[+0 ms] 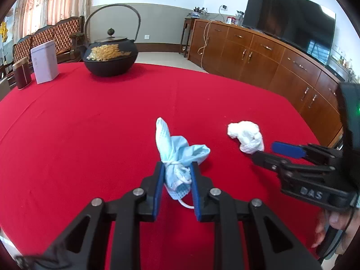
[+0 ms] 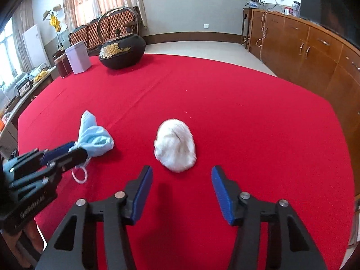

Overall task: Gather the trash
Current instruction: 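Grasp the blue face mask with the left gripper while the right gripper grasps the white tissue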

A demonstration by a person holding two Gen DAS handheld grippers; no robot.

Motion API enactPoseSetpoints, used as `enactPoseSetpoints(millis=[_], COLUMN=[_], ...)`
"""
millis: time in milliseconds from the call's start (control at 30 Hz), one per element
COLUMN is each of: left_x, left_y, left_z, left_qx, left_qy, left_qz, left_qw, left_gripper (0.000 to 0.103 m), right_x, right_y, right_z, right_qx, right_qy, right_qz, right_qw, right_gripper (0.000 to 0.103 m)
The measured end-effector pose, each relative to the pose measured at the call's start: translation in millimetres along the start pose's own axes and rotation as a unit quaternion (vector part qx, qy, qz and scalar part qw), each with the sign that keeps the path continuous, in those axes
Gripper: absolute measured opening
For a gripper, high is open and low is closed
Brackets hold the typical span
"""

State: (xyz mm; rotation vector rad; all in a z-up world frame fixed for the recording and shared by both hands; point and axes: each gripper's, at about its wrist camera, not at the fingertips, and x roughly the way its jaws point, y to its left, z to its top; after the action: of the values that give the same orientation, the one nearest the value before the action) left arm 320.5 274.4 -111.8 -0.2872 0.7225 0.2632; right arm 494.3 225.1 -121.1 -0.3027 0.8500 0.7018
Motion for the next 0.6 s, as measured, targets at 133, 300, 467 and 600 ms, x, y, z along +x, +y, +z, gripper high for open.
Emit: enactPoseSetpoints(millis=[133, 300, 467, 600], left_x=[0.4, -6.8, -23.7, -36.1], left_y=[-0.2, -7.3, -25.2, -42.3], left_z=[-0.5, 0.2, -7.1, -14.2], left_qx=[0.007, 0.024, 0.046, 0.060], left_qy=[-0.002, -0.013, -0.020, -0.017], left_qz=[0.003, 0.006, -0.003, -0.012], left_qw=[1.0000, 0.9996, 0.9987, 0.9980], left_gripper=[0.024, 0.024, 0.023, 0.023], right_x=[16.9, -7.9, -49.6, -88.7], right_y=[6.7, 5.7, 1.1, -14.6], right_z=[11.4, 5.6, -14.8, -36.9], right_qx=[0.000, 0.001, -0.010, 0.001], right_qy=[0.016, -0.007, -0.035, -0.054], right_qz=[-0.003, 0.000, -0.016, -0.030], right_qw=[1.000, 1.000, 0.999, 0.998], right_gripper=[0.038, 0.020, 0.020, 0.020])
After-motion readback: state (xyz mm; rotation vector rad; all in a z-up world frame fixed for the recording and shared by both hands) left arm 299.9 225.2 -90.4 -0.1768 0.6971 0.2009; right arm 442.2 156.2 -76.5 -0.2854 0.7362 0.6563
